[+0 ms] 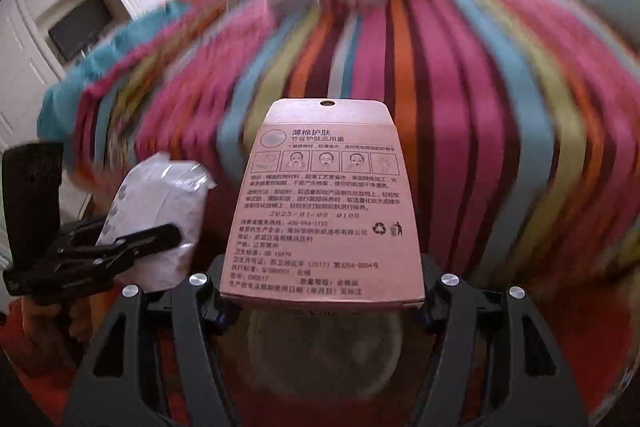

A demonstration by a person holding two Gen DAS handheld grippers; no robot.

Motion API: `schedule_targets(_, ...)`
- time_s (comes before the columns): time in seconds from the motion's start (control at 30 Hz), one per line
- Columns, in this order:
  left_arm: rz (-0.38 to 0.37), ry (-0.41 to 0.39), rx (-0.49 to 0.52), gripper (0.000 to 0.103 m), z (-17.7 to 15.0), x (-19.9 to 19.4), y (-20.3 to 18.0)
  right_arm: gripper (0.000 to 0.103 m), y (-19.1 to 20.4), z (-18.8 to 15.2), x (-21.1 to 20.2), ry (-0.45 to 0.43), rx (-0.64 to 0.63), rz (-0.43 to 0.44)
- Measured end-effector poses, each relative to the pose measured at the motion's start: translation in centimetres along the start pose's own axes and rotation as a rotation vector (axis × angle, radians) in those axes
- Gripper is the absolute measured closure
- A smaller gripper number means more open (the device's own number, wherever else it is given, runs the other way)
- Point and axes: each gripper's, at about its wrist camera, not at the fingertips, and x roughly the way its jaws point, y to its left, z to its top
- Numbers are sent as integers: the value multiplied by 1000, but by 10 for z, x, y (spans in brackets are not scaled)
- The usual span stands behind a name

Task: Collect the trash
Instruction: 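Carry both items over the wastebasket and open both grippers to drop them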

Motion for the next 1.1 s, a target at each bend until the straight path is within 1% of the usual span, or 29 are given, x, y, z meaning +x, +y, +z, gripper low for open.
schedule_targets(0.03, 2, 40, 13, 64, -10, 10, -3, 42, 0, -13, 9, 41, 19, 6)
schedule_targets(0.1, 30, 116, 45, 64, -25, 34, -6, 42, -2, -30, 30, 118, 46, -3)
schedule_targets(0.13, 60, 169, 82, 64, -33, 54, -7, 42, -3, -43, 48, 169, 41, -40)
schedule_targets(0.17, 82, 203, 101, 64, -39, 66, -8, 42, -3, -51, 59, 206, 36, -66)
schedule_targets(0.2, 102, 244, 120, 64, -43, 80, -8, 42, -3, -57, 69, 237, 38, -80)
schedule_targets(0.23, 114, 282, 131, 64, -49, 95, -8, 42, -4, -63, 82, 273, 47, -72)
schedule_targets(0.27, 112, 328, 127, 64, -54, 109, -6, 42, -5, -67, 92, 303, 55, -60)
schedule_targets(0.3, 95, 388, 113, 64, -60, 124, -4, 42, -5, -69, 99, 329, 58, -57)
schedule_targets(0.4, 81, 439, 110, 64, -65, 137, -4, 42, -5, -68, 115, 365, 31, -87)
schedule_targets(0.43, 76, 442, 113, 64, -65, 138, -6, 41, -5, -67, 116, 366, 25, -95)
schedule_targets(0.5, 83, 445, 113, 57, -64, 138, -5, 41, -4, -65, 121, 369, 18, -112)
schedule_targets(0.53, 107, 446, 107, 41, -63, 139, -3, 41, -4, -64, 122, 373, 20, -112)
schedule_targets(0.57, 128, 447, 104, 27, -63, 139, -1, 40, -4, -63, 124, 380, 21, -112)
schedule_targets(0.6, 152, 446, 102, 26, -67, 139, -2, 32, -5, -65, 122, 382, 23, -113)
schedule_targets(0.63, 148, 444, 84, 26, -66, 138, 1, 28, -4, -63, 124, 381, 24, -119)
schedule_targets(0.7, 140, 438, 66, 26, -65, 137, 6, 27, 0, -63, 124, 372, 24, -132)
schedule_targets(0.8, 142, 423, 51, 23, -61, 134, 13, 27, -2, -66, 123, 362, 31, -149)
schedule_targets(0.87, 146, 412, 51, 23, -61, 131, 9, 27, -1, -69, 122, 359, 38, -155)
schedule_targets(0.9, 148, 405, 53, 23, -60, 131, 7, 27, -7, -74, 116, 356, 38, -156)
schedule_targets(1.0, 157, 363, 59, 23, -56, 121, 7, 27, -8, -79, 103, 333, 30, -157)
schedule_targets(1.1, 158, 303, 65, 23, -48, 105, 7, 27, -3, -71, 87, 289, 14, -133)
